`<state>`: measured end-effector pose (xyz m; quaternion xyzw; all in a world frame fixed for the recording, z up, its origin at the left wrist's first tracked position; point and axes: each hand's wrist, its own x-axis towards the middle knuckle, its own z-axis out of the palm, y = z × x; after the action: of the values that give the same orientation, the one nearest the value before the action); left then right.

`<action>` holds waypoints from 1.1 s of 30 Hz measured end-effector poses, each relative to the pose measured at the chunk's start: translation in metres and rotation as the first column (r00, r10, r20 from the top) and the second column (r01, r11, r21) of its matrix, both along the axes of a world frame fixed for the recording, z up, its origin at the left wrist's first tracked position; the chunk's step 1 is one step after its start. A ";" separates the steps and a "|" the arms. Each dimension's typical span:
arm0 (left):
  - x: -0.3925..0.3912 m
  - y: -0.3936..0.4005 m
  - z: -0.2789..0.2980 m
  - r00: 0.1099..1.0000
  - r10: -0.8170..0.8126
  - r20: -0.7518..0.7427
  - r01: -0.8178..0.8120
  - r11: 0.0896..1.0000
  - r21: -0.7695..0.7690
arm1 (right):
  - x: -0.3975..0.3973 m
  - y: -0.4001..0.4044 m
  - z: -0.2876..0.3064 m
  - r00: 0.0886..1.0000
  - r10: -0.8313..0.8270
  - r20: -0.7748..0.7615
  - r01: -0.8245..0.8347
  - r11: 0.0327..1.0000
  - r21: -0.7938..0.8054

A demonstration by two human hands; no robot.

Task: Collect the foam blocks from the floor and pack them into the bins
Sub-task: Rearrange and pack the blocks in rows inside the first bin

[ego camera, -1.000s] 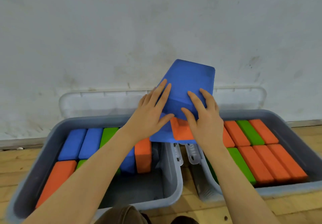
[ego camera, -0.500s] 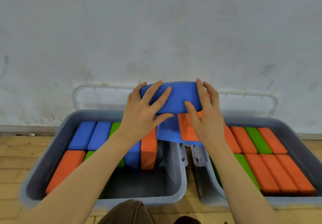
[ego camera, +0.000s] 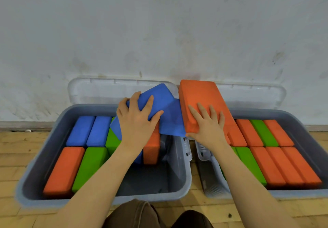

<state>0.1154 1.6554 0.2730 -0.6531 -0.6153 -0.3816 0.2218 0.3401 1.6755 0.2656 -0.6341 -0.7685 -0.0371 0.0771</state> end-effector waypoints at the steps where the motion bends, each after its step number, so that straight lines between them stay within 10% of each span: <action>1: 0.000 -0.001 -0.001 1.000 0.008 0.013 -0.008 1.000 -0.021 | 0.000 -0.002 -0.001 1.000 0.005 0.025 -0.005 1.000 0.019; 18: -0.033 -0.046 0.032 0.979 0.046 0.200 -0.055 0.998 0.042 | -0.073 -0.038 0.059 0.933 0.184 -0.308 -0.045 0.912 0.409; 33: -0.111 -0.123 0.056 0.932 0.208 0.296 -0.232 0.972 0.047 | -0.184 -0.100 0.091 0.840 0.288 -0.460 -0.091 0.911 0.403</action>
<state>0.0043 1.5321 0.3286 -0.5079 -0.6943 -0.4703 0.1971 0.1557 1.5752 0.3564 -0.5146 -0.7597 -0.0022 0.3975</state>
